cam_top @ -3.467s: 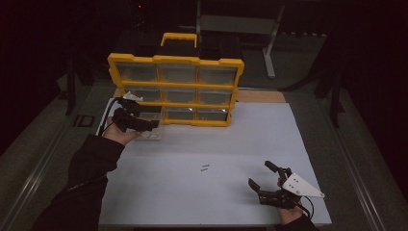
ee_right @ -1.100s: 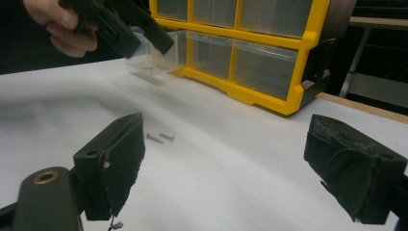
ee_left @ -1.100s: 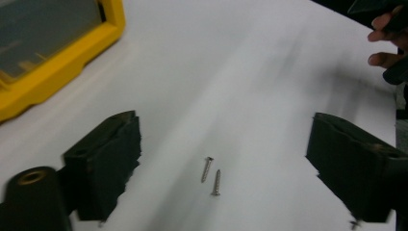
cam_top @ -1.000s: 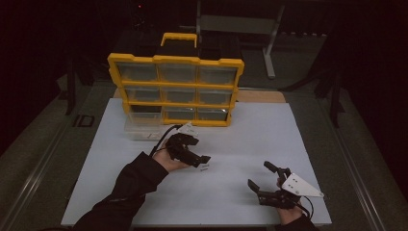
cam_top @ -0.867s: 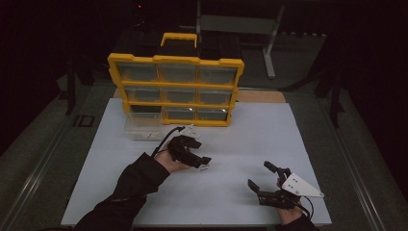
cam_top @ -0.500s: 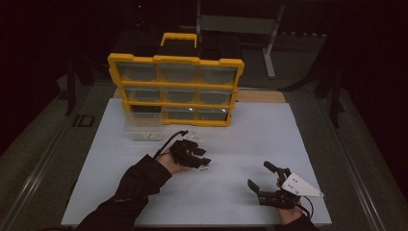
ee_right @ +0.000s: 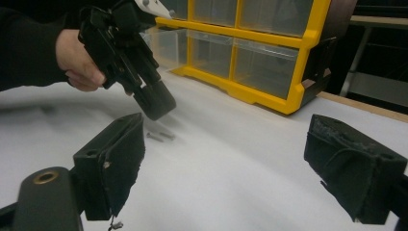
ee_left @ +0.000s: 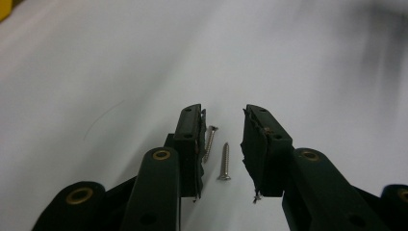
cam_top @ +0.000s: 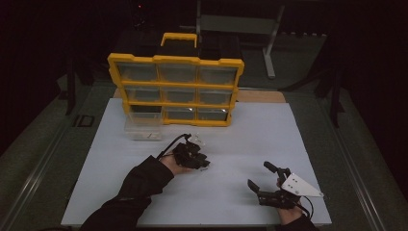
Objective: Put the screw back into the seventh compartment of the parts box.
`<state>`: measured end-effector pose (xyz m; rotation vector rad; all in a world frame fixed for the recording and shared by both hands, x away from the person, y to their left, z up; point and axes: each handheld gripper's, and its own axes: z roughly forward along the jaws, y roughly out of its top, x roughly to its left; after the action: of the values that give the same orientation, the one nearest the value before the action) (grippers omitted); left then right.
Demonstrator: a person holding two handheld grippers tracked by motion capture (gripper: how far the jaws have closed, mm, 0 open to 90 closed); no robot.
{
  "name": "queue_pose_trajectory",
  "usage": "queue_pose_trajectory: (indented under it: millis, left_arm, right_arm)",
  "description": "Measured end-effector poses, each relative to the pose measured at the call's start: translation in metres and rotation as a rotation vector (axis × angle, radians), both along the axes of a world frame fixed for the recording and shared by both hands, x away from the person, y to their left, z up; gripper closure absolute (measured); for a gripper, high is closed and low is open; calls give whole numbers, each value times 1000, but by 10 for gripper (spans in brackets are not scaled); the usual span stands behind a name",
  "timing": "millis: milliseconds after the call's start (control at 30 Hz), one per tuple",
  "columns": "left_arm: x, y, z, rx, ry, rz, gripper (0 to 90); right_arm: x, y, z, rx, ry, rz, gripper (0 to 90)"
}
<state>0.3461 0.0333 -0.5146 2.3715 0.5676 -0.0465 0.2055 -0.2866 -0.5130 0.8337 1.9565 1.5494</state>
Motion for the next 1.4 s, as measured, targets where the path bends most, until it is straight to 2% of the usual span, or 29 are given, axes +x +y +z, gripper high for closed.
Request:
queue_pose_trajectory:
  millis: [267,400,700,1033,1200,1400]
  left_arm:
    - [3,-4,-10,8,21,13,724]
    - [4,-7,-14,17,28,4,760]
    - [4,-13,-20,47,25,-10,815]
    - [4,-14,-19,67,13,-6,859]
    - [4,-13,-18,63,2,13,863]
    - [4,-10,-9,58,-6,11,863]
  right_arm:
    - [0,0,0,-1,1,0,140]
    - [0,-1,0,-1,-1,1,140]
    - [0,-1,0,1,0,-1,141]
    - [0,-1,0,-2,-2,2,141]
    - [0,-1,0,0,0,-2,141]
    - [0,-1,0,0,-1,-2,141]
